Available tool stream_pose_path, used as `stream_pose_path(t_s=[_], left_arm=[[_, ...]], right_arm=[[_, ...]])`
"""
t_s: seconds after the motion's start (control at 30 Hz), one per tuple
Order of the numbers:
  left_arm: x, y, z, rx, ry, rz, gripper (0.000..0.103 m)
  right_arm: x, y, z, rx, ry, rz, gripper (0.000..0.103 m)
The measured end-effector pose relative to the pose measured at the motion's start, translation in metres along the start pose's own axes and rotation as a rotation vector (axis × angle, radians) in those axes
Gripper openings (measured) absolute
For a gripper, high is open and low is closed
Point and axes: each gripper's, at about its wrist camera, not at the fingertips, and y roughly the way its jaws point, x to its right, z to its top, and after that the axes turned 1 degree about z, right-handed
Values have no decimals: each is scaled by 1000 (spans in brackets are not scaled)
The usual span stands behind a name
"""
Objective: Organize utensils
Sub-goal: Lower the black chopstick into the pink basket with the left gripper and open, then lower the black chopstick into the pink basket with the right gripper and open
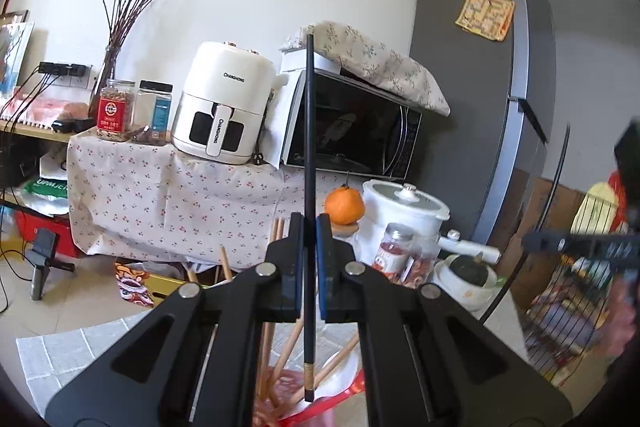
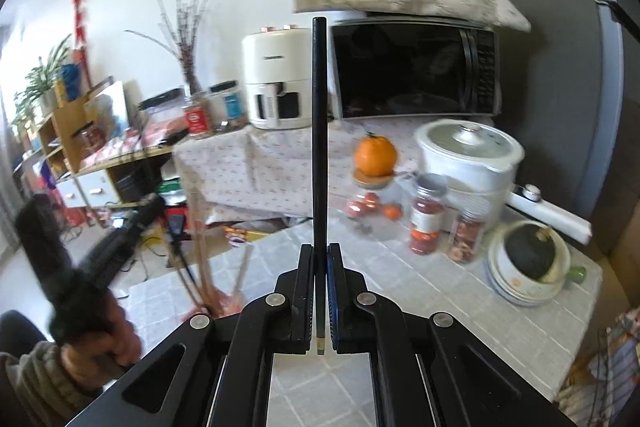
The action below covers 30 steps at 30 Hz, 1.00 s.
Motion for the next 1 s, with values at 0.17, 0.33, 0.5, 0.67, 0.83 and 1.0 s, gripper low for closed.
stream_pose_path(t_s=[0.17,0.33,0.5,0.67,0.83,1.0], left_arm=[[0,4,-22,-9,51,15,7],[1,6,-40,-31,67,10,7],[2,8,-56,-89,109,20,7],[-3,13,-56,-218,96,-22,7],[-8,-6,-8,-189,0,-83,26],[-15,-16,46,-179,-35,-53,29]], right_arm=[[-17,4,1,17,-40,34,6],[-23,-3,4,62,-45,84,6],[-30,-7,6,94,-46,109,6],[-43,-5,5,94,-72,134,6],[-51,-1,5,91,-84,140,6],[-56,-3,9,116,-79,157,6]])
